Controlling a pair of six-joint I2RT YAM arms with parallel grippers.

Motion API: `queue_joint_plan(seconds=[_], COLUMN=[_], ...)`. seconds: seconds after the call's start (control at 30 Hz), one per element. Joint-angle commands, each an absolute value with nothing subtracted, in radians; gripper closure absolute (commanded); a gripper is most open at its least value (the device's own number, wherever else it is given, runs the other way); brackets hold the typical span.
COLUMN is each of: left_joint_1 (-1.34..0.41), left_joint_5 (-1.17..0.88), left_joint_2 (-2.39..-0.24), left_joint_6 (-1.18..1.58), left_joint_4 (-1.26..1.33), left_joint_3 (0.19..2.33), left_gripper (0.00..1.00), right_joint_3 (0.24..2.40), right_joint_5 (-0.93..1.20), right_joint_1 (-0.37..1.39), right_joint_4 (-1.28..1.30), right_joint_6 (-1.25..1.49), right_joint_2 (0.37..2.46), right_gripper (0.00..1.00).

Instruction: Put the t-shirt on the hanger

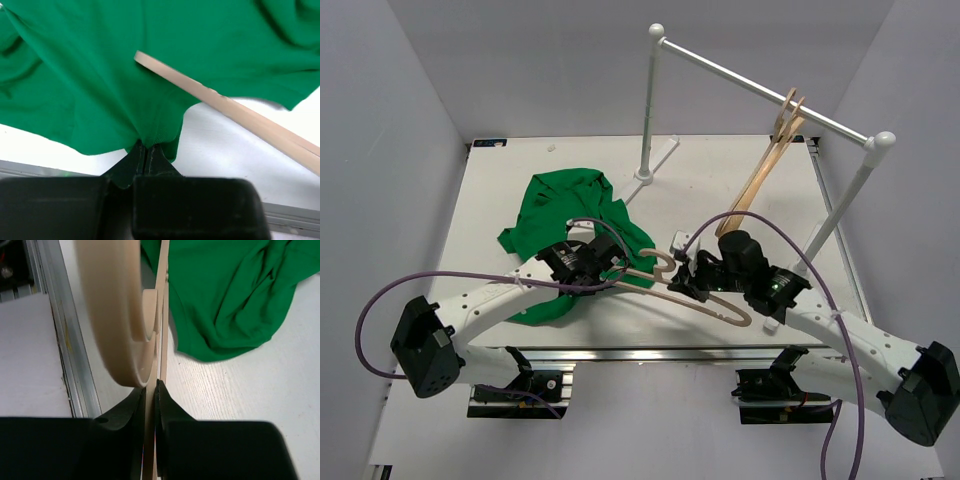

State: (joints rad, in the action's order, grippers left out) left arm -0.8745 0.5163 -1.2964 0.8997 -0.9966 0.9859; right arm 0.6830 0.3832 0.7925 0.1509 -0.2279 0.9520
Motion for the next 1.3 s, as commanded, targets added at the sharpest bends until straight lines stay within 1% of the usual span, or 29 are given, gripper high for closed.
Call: queue_joint_plan(seconds=[0.0, 0.07, 0.1, 0.17, 0.27, 0.33, 0.47, 0.6, 0.93, 1.13, 1.27], left_joint_1=[-0.867, -0.847, -0.836, -0.833, -0.824, -0.816, -0.802, -0.801, -0.787, -0.778, -0.773], left_joint_5=[0.564, 0.56, 0.558, 0.566, 0.566, 0.561, 0.552, 0.552, 0.557, 0.557, 0.557], left_joint_2=[-1.253, -1.269, -1.273, -1.281, -1.279, -1.278, -1.301, -1.319, -1.324, -1.33, -1.327], left_joint_6=[0.916, 0.916, 0.913, 0.913, 0.911, 0.902, 0.887, 0.873, 0.851, 0.842, 0.841], left_joint_4=[-1.026, -1.051, -1.054, -1.065, -1.06, -1.048, -1.039, -1.042, -1.054, -1.049, -1.051], left_joint_3=[1.049, 1.068, 1.069, 1.069, 1.063, 1.06, 1.071, 1.092, 1.098, 1.097, 1.091], left_gripper=[1.0, 1.0, 1.0, 1.0, 1.0, 1.0, 1.0, 1.0, 1.0, 1.0, 1.0], right_joint_3=[0.684, 0.686, 0.683, 0.678, 0.675, 0.683, 0.68, 0.623, 0.586, 0.578, 0.587], right_joint_5=[0.433, 0.396, 0.34, 0.245, 0.18, 0.205, 0.277, 0.276, 0.281, 0.322, 0.331], right_joint_1=[0.796, 0.796, 0.795, 0.796, 0.796, 0.796, 0.796, 0.805, 0.818, 0.824, 0.828], right_joint_4=[0.132, 0.124, 0.114, 0.109, 0.12, 0.185, 0.261, 0.278, 0.262, 0.261, 0.267], right_joint_6=[-0.322, -0.302, -0.287, -0.24, -0.173, -0.157, -0.08, -0.049, -0.022, -0.028, -0.034], right_joint_2=[0.988, 0.979, 0.965, 0.902, 0.801, 0.747, 0.724, 0.745, 0.773, 0.747, 0.687], right_gripper=[1.0, 1.0, 1.0, 1.0, 1.0, 1.0, 1.0, 1.0, 1.0, 1.0, 1.0])
